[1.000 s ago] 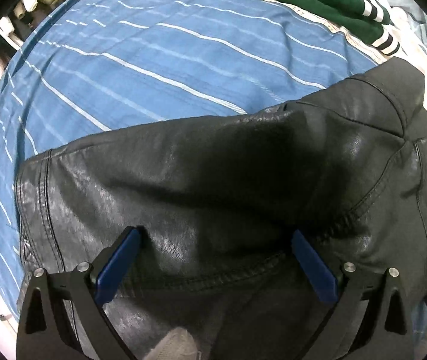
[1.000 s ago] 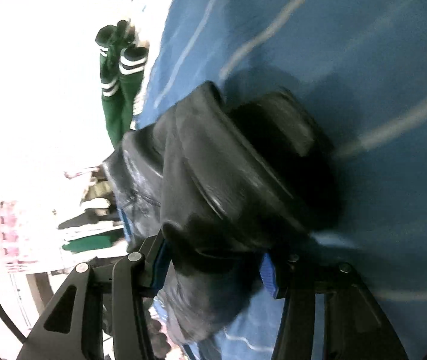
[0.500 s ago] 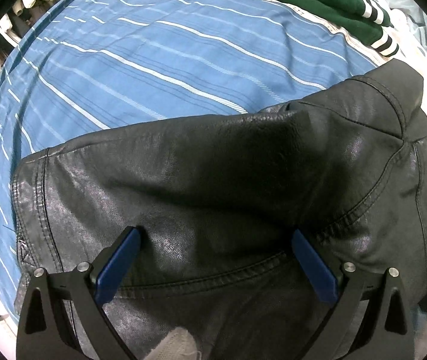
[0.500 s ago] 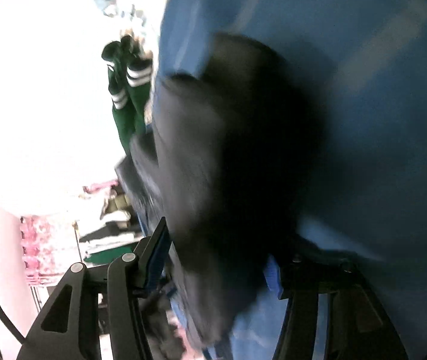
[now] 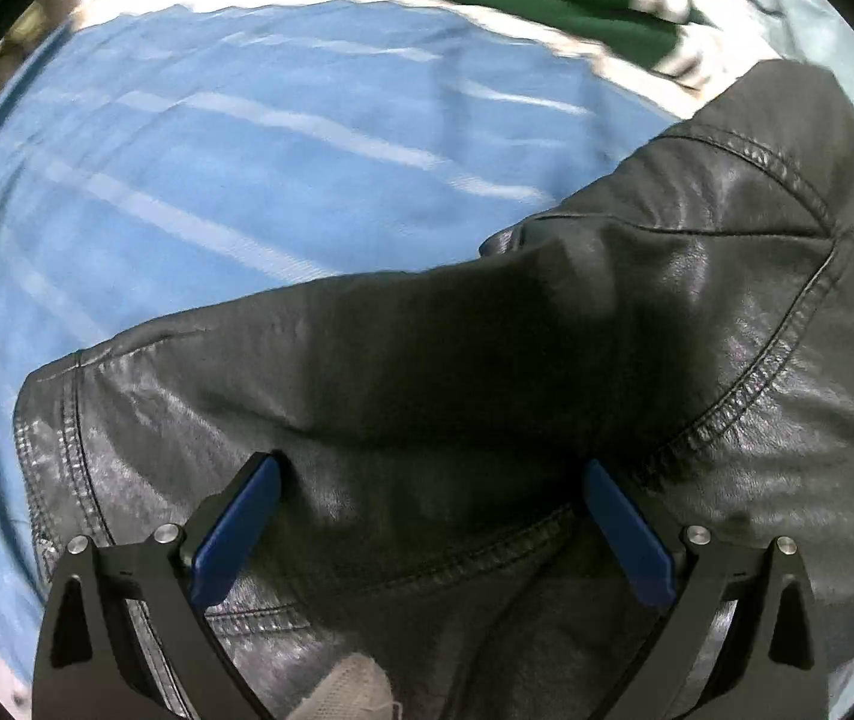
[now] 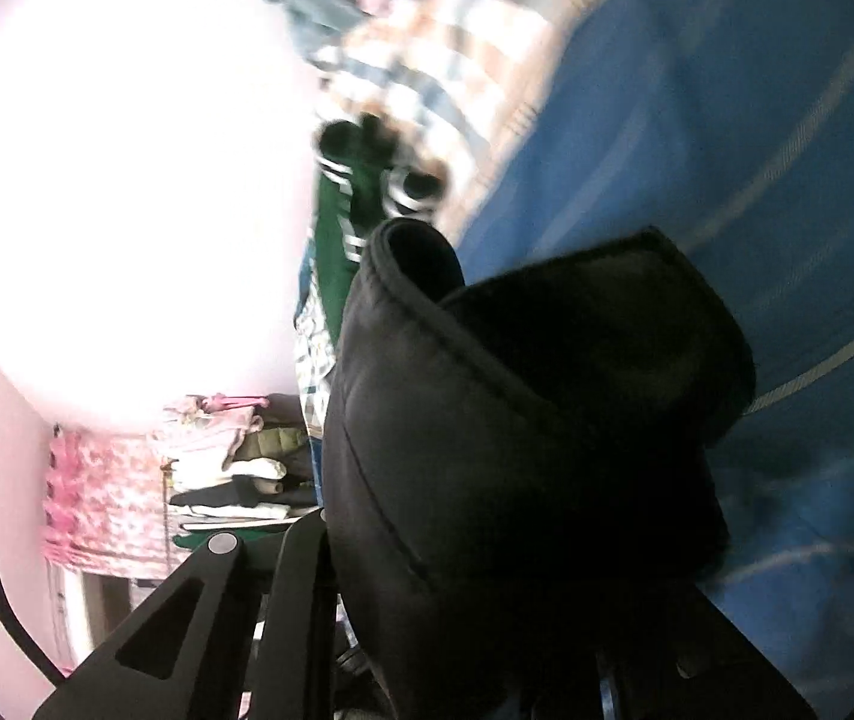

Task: Fold large clothes

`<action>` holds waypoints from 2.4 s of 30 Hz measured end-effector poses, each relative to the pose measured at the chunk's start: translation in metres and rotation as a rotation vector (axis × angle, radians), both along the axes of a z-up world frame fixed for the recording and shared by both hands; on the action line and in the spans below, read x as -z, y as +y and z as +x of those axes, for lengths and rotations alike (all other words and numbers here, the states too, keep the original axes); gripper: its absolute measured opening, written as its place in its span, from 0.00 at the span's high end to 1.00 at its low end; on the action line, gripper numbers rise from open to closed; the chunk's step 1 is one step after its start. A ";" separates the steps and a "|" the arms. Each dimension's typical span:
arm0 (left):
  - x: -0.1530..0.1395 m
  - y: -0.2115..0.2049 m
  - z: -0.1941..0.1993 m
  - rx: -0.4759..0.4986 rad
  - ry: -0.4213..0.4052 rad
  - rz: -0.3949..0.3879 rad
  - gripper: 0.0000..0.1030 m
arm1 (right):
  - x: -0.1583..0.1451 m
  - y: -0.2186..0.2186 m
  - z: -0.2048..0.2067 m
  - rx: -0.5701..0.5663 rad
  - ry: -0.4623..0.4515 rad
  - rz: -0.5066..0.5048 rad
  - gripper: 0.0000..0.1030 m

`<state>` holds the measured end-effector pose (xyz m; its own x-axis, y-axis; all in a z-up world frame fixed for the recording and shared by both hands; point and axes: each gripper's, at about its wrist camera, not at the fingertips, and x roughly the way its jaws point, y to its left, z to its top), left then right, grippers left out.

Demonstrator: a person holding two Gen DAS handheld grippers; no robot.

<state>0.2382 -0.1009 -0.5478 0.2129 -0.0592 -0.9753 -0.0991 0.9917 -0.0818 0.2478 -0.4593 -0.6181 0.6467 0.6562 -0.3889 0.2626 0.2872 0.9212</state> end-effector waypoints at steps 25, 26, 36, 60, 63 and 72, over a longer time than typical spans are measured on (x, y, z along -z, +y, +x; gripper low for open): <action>-0.044 0.177 -0.193 -0.643 0.027 0.143 0.00 | -0.076 0.337 0.016 -0.806 -0.167 -0.648 0.81; -0.041 0.182 -0.204 -0.675 0.041 0.133 0.00 | -0.057 0.358 0.013 -0.863 -0.132 -0.675 0.79; -0.086 0.184 -0.252 -0.763 -0.035 0.139 0.00 | -0.071 0.350 0.001 -1.192 -0.047 -0.518 0.32; -0.014 0.172 -0.089 -0.536 0.025 0.205 0.00 | -0.002 0.326 0.143 -1.038 0.316 -0.687 0.65; -0.015 0.171 -0.093 -0.519 0.018 0.240 0.00 | -0.040 0.320 0.142 -1.003 0.200 -0.623 0.65; -0.030 0.187 -0.099 -0.542 0.012 0.289 0.00 | 0.027 0.374 0.157 -1.000 0.147 -0.754 0.76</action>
<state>0.1394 0.0863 -0.5182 0.1278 0.3211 -0.9384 -0.5945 0.7821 0.1867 0.4046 -0.0853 -0.6449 -0.0846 0.4169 -0.9050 -0.2873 0.8594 0.4228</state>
